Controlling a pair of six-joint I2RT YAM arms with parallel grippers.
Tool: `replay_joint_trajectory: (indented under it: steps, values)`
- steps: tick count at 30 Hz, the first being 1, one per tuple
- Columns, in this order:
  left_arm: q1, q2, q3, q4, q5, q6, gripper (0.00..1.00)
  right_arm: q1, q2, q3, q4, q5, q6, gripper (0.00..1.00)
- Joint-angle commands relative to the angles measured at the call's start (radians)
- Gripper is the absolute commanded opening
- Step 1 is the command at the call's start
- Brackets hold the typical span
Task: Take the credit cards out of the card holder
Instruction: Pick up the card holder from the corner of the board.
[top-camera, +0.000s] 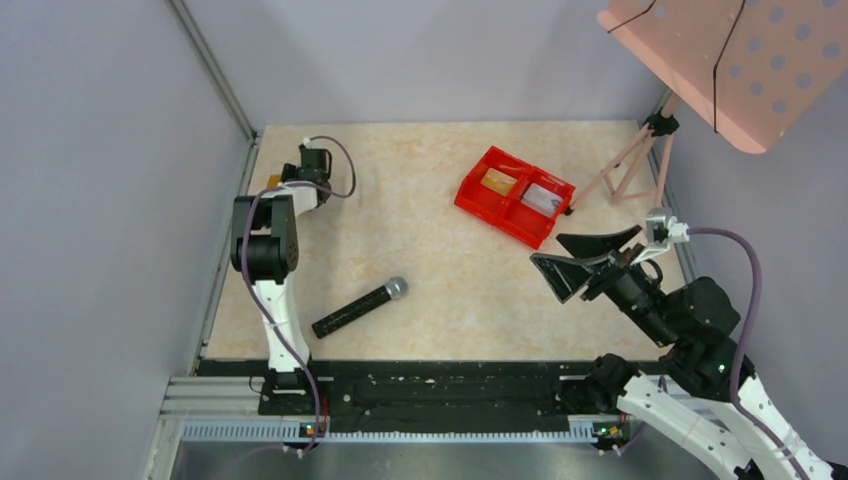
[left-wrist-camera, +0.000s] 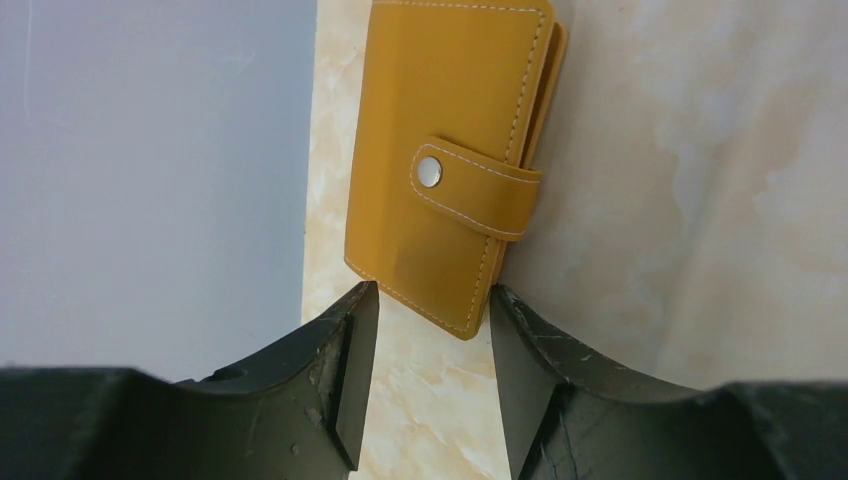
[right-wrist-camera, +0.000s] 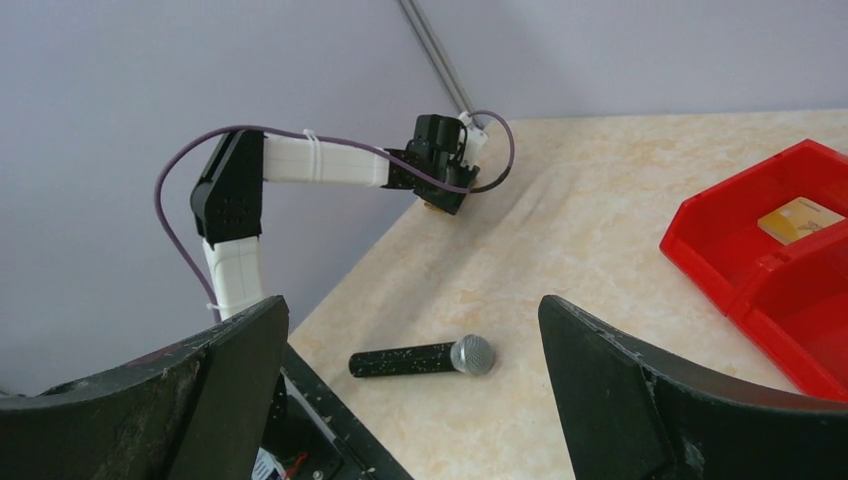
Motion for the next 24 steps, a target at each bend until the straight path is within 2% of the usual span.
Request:
replay_joint_trajectory:
  steps: [1, 2, 6, 11, 13, 16, 24]
  values:
    - [0.024, -0.003, 0.009, -0.005, 0.041, 0.070, 0.50, 0.010, -0.031, 0.046, 0.007, 0.021, 0.016, 0.95]
    - [0.021, 0.014, 0.024, -0.012, 0.033, 0.074, 0.48, 0.009, -0.035, 0.046, 0.008, 0.024, 0.018, 0.94]
    - [0.008, 0.011, 0.025, -0.008, 0.025, 0.075, 0.26, 0.009, -0.042, 0.059, -0.008, 0.030, 0.019, 0.94]
    - [0.006, -0.039, -0.014, 0.020, 0.028, 0.031, 0.11, 0.010, -0.054, 0.060, -0.023, 0.050, 0.012, 0.94]
    - [-0.026, -0.058, -0.015, 0.019, 0.020, 0.009, 0.05, 0.009, -0.059, 0.051, -0.024, 0.053, 0.015, 0.94]
    - [-0.048, -0.088, -0.018, 0.010, 0.011, -0.012, 0.00, 0.009, -0.067, 0.037, -0.024, 0.053, 0.023, 0.94]
    - [-0.118, -0.182, 0.037, -0.140, 0.098, -0.167, 0.00, 0.010, -0.084, -0.007, -0.048, 0.112, 0.032, 0.94]
